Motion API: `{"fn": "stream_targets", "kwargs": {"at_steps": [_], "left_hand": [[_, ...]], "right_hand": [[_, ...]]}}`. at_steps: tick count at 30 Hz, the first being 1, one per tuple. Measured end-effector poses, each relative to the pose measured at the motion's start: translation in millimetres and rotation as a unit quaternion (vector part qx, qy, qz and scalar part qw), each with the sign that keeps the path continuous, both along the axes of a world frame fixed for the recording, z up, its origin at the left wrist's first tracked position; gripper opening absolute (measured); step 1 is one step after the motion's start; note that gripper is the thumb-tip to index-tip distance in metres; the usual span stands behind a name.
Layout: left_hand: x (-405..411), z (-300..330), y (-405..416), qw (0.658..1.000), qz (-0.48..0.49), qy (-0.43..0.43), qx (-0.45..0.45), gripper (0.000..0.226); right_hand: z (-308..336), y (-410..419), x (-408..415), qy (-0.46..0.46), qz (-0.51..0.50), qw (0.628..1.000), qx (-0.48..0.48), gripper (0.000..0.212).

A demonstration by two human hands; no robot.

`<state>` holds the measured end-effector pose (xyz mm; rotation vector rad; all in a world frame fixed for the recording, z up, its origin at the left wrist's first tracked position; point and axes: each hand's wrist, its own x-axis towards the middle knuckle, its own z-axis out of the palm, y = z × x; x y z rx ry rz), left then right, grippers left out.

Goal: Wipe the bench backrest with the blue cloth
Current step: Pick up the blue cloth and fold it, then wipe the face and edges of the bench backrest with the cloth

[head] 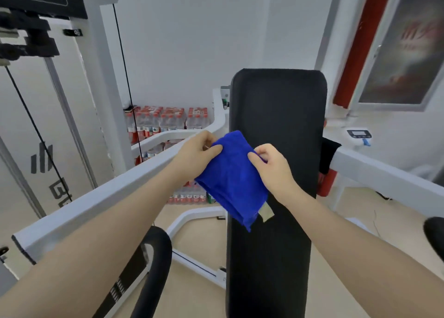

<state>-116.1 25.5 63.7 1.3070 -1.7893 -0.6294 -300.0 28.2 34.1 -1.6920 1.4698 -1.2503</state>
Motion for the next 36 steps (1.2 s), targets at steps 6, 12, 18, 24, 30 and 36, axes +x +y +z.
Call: {"fn": "stream_targets", "kwargs": {"at_steps": [6, 12, 18, 24, 30, 36], "left_hand": [[-67.9, -11.3, 13.9, 0.994, 0.002, -0.097, 0.042, 0.013], [-138.9, -17.4, 37.8, 0.998, 0.024, -0.027, 0.054, 0.014], [-171.4, -11.2, 56.0, 0.914, -0.093, 0.337, 0.208, 0.012], [-166.2, 0.1, 35.7, 0.911, -0.141, 0.358, 0.152, 0.023], [-134.1, 18.3, -23.3, 0.981, -0.068, 0.175, 0.050, 0.015], [-85.5, 49.8, -105.4, 0.970, 0.083, -0.053, -0.223, 0.045]], "right_hand": [[26.2, 43.1, -80.8, -0.147, 0.101, 0.966, 0.187, 0.033], [29.4, 63.6, -128.0, -0.208, 0.112, 0.955, 0.181, 0.025], [17.1, 67.5, -138.7, -0.020, 0.124, 0.990, -0.057, 0.006], [10.7, 48.5, -121.2, 0.066, 0.142, 0.981, -0.113, 0.051], [20.0, 1.0, -97.9, 0.227, -0.025, 0.954, -0.196, 0.049], [79.0, -82.3, -97.8, 0.316, -0.168, 0.906, -0.225, 0.051]]}}
